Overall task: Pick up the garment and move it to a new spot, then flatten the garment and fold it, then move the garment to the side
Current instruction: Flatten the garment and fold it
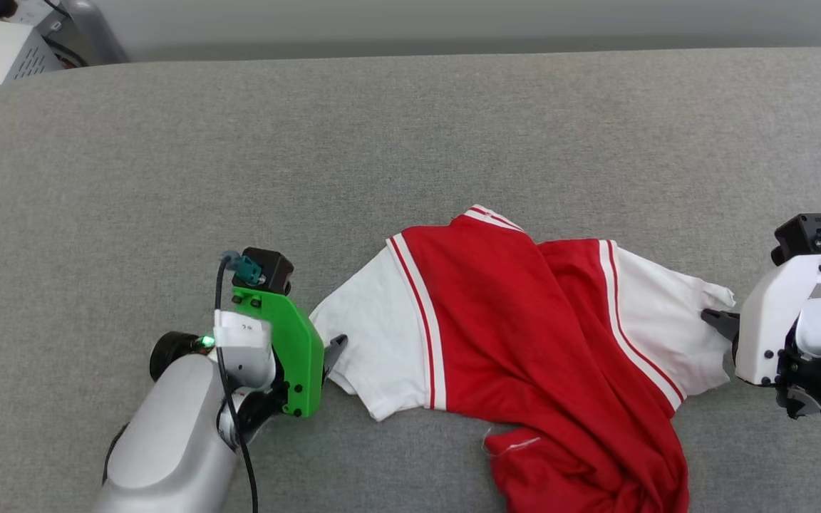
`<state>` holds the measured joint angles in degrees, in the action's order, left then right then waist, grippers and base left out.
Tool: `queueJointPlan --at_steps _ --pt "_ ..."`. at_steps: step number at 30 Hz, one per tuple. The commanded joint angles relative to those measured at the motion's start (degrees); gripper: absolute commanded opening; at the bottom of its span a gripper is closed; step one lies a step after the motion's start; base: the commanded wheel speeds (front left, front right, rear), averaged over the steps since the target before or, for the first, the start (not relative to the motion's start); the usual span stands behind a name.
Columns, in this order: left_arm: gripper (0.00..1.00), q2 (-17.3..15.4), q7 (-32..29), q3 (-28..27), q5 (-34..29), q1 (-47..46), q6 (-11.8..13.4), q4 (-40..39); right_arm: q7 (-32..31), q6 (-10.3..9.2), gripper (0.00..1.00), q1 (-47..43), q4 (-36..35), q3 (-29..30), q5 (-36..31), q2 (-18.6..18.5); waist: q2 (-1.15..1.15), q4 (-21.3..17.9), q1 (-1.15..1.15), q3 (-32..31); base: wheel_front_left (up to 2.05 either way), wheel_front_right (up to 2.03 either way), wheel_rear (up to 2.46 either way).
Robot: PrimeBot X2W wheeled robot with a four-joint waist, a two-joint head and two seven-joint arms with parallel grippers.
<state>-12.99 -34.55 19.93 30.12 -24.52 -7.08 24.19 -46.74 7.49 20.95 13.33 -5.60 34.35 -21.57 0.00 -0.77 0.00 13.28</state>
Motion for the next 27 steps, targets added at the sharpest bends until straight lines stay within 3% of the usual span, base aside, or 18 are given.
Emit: queueJointPlan --at_steps 1,3,4,5,6,14,27 --pt "1.0 -0.1 -2.4 1.4 -0.8 -0.2 -0.3 2.0 -0.3 0.0 0.0 -1.1 -0.6 0.2 -0.4 0.8 0.0 -1.3 0.0 1.1 0.0 0.0 0.0" --pt "1.0 0.1 -4.9 2.9 -0.9 -0.1 -0.3 3.6 -0.3 0.0 0.0 -1.4 -0.9 0.5 -0.6 1.3 0.0 -1.7 0.0 1.3 0.0 0.0 0.0" --pt "0.47 0.3 -6.1 3.4 -0.5 0.1 -0.3 4.1 -0.2 0.0 0.0 -1.5 -1.0 0.7 -0.6 1.4 0.0 -1.8 0.0 1.4 0.0 0.0 0.0" --pt "0.11 0.4 -7.6 4.3 -0.1 0.3 -0.4 4.6 -0.2 0.0 0.0 -1.6 -1.2 0.8 -0.7 1.6 0.0 -2.0 0.0 1.4 0.0 0.0 0.0" --pt "0.0 0.3 -8.2 5.0 -0.1 0.3 -0.4 4.6 -0.2 0.0 0.0 -1.7 -1.2 0.9 -0.7 1.7 0.0 -2.0 0.0 1.4 0.0 0.0 0.0" --pt "0.0 -1.6 -3.6 5.9 -1.6 -1.2 -0.1 4.6 1.0 0.0 0.0 -2.1 -2.2 1.2 -0.9 2.2 0.0 -1.8 0.0 -0.1 0.0 0.0 0.0" --pt "0.0 -5.1 10.7 0.5 -4.6 -11.0 2.9 1.9 12.8 0.0 0.0 5.3 0.0 0.9 -8.4 -0.5 0.0 -0.8 0.0 -6.0 0.0 0.0 0.0"
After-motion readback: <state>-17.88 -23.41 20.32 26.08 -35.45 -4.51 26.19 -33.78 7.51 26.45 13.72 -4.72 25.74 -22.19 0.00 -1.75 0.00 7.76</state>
